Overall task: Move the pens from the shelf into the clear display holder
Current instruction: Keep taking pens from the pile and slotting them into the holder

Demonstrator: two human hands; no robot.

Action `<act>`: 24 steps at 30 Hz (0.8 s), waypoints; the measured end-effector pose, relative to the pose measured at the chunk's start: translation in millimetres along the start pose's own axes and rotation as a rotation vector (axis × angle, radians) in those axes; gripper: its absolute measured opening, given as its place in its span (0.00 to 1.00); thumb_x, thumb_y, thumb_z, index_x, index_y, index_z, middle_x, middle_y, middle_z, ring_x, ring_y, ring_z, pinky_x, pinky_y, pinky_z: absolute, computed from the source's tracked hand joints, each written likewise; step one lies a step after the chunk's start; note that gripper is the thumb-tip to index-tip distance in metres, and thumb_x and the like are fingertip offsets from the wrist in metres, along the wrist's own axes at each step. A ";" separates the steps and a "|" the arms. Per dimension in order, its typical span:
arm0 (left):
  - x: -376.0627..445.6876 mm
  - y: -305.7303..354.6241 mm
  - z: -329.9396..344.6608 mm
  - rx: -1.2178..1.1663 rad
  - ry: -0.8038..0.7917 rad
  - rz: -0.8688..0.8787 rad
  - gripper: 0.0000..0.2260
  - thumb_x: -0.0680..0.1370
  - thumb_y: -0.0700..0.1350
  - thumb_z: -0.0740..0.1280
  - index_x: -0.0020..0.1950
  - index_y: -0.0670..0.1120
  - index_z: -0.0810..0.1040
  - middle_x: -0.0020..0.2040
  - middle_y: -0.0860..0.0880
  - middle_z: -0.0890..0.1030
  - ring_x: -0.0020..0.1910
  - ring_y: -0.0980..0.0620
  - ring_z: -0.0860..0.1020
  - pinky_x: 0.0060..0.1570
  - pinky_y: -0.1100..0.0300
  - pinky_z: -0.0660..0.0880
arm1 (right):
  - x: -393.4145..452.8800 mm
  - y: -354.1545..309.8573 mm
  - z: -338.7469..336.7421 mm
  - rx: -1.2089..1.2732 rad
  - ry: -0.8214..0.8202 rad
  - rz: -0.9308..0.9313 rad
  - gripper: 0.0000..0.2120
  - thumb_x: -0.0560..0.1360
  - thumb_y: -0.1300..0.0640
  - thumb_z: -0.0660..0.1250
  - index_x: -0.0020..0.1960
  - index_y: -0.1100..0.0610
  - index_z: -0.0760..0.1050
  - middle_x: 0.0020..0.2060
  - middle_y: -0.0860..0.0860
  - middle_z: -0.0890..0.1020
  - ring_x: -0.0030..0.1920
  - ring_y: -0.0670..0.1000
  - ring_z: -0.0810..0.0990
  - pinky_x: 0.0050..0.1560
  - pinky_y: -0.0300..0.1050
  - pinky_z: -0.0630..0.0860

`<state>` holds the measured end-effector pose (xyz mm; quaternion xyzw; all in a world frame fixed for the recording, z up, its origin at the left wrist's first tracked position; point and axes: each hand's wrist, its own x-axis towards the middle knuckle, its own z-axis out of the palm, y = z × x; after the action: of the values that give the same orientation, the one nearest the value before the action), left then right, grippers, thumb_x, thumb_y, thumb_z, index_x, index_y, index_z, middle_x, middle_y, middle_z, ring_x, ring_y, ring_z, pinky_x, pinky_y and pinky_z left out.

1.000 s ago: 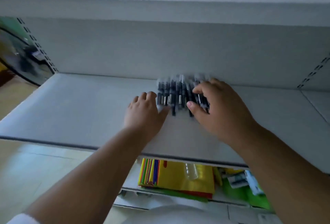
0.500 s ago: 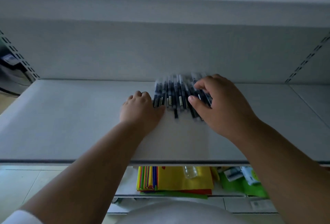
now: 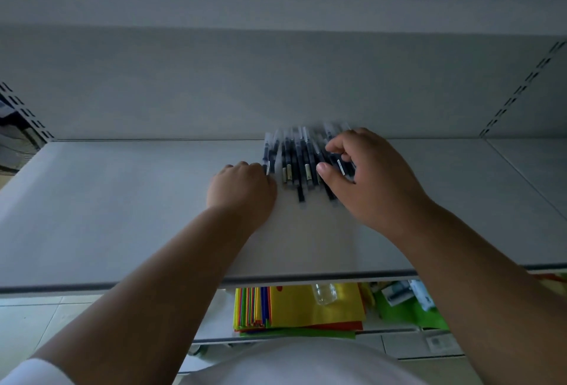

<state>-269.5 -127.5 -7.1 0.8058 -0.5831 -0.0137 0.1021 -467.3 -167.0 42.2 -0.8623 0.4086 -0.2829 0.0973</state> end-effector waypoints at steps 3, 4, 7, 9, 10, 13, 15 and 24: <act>-7.2 -2.7 2.4 -0.006 0.042 0.027 0.16 0.83 0.51 0.53 0.49 0.44 0.77 0.50 0.40 0.80 0.52 0.40 0.76 0.44 0.54 0.67 | -1.4 4.4 -2.3 -0.010 0.008 0.020 0.14 0.76 0.47 0.66 0.56 0.54 0.75 0.49 0.49 0.77 0.51 0.51 0.76 0.49 0.48 0.74; -8.3 -2.9 2.5 -0.004 0.047 0.037 0.17 0.83 0.51 0.53 0.49 0.44 0.77 0.50 0.40 0.80 0.52 0.39 0.76 0.44 0.54 0.67 | -1.6 5.8 -2.8 -0.013 0.012 0.028 0.13 0.76 0.47 0.67 0.56 0.54 0.76 0.49 0.49 0.77 0.51 0.51 0.76 0.49 0.48 0.74; -4.0 -1.7 -0.3 0.001 0.036 0.031 0.20 0.84 0.53 0.50 0.49 0.43 0.77 0.50 0.39 0.80 0.49 0.39 0.76 0.43 0.55 0.66 | -1.5 8.2 -3.8 -0.016 0.014 0.051 0.12 0.76 0.48 0.67 0.55 0.54 0.76 0.50 0.48 0.77 0.51 0.50 0.77 0.49 0.47 0.74; 0.7 1.2 -2.7 0.014 0.002 0.008 0.21 0.84 0.54 0.49 0.48 0.43 0.76 0.44 0.40 0.78 0.43 0.41 0.74 0.40 0.56 0.66 | -1.9 8.8 -4.0 -0.020 0.004 0.060 0.12 0.76 0.49 0.67 0.56 0.54 0.75 0.51 0.47 0.77 0.51 0.49 0.76 0.48 0.44 0.72; 2.4 3.1 -3.3 0.021 -0.024 -0.011 0.23 0.84 0.57 0.49 0.47 0.43 0.76 0.40 0.43 0.76 0.41 0.42 0.73 0.39 0.56 0.66 | -2.5 9.4 -3.9 -0.021 -0.001 0.065 0.12 0.76 0.49 0.67 0.56 0.54 0.75 0.51 0.47 0.77 0.52 0.49 0.76 0.48 0.43 0.71; 8.4 8.0 -4.7 0.052 -0.103 -0.063 0.24 0.81 0.63 0.51 0.43 0.45 0.74 0.36 0.47 0.73 0.40 0.44 0.74 0.35 0.57 0.68 | -5.3 10.0 -3.3 -0.017 -0.012 0.076 0.13 0.76 0.47 0.66 0.57 0.53 0.75 0.51 0.47 0.77 0.52 0.49 0.76 0.49 0.45 0.73; 12.5 8.6 -7.5 0.035 -0.133 -0.086 0.19 0.81 0.58 0.55 0.41 0.46 0.73 0.36 0.48 0.73 0.39 0.45 0.75 0.33 0.59 0.68 | -7.0 10.2 -2.4 -0.017 -0.015 0.079 0.13 0.76 0.46 0.65 0.57 0.52 0.75 0.51 0.46 0.77 0.52 0.49 0.76 0.50 0.49 0.75; -25.9 -0.4 -8.5 -0.401 0.112 -0.120 0.14 0.82 0.49 0.56 0.41 0.44 0.72 0.37 0.47 0.74 0.35 0.46 0.72 0.32 0.55 0.64 | -8.6 19.2 -8.1 0.001 0.027 0.085 0.12 0.76 0.50 0.69 0.56 0.54 0.76 0.47 0.44 0.74 0.48 0.47 0.75 0.45 0.41 0.68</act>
<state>-276.1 -101.7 -1.3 0.8020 -0.5133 -0.0909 0.2916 -488.7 -172.4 37.7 -0.8402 0.4460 -0.2906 0.1041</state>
